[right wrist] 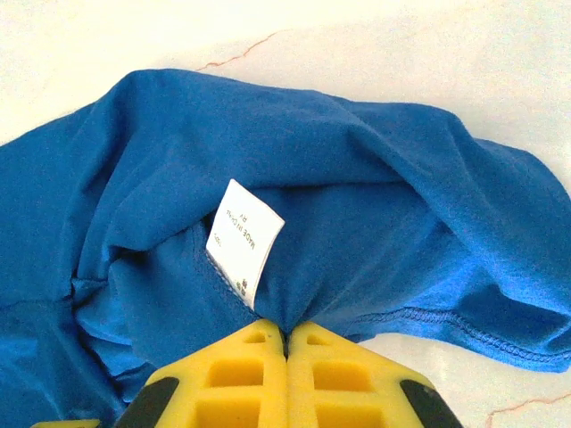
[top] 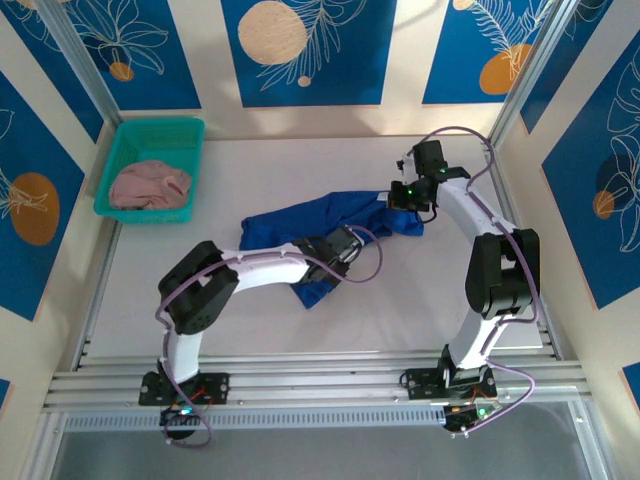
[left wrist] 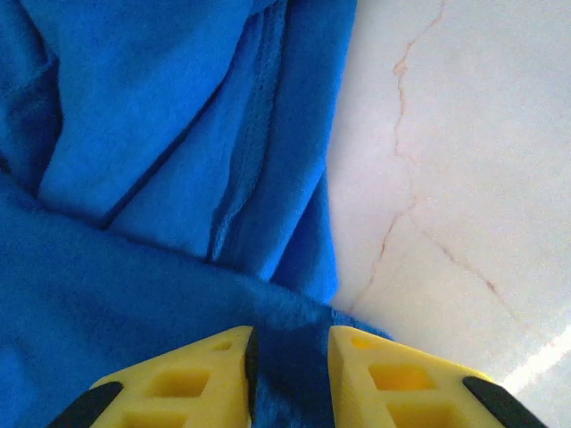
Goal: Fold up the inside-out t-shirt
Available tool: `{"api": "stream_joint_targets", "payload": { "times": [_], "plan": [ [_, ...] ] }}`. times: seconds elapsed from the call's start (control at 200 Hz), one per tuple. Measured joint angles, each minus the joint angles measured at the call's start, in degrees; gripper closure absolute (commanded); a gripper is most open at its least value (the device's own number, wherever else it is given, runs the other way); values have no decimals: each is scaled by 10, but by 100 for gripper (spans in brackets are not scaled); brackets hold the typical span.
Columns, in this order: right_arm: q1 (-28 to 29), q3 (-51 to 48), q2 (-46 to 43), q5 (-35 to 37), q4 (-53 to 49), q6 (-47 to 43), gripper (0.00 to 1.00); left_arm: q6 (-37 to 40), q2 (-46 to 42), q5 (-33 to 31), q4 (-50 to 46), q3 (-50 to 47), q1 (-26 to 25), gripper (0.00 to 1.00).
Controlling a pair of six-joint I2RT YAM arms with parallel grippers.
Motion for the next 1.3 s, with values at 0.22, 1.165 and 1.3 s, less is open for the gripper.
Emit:
{"api": "stream_joint_targets", "payload": {
  "times": [0.22,1.165,1.3],
  "plan": [
    [0,-9,0,-4,7,0,96,-2,-6,22,-4,-3,0,40],
    [-4,-17,-80,-40,3,0,96,-16,-226,46,-18,-52,89,100],
    [-4,-18,-134,-62,-5,7,96,-34,-304,55,-18,-76,158,100]
  ]
}}
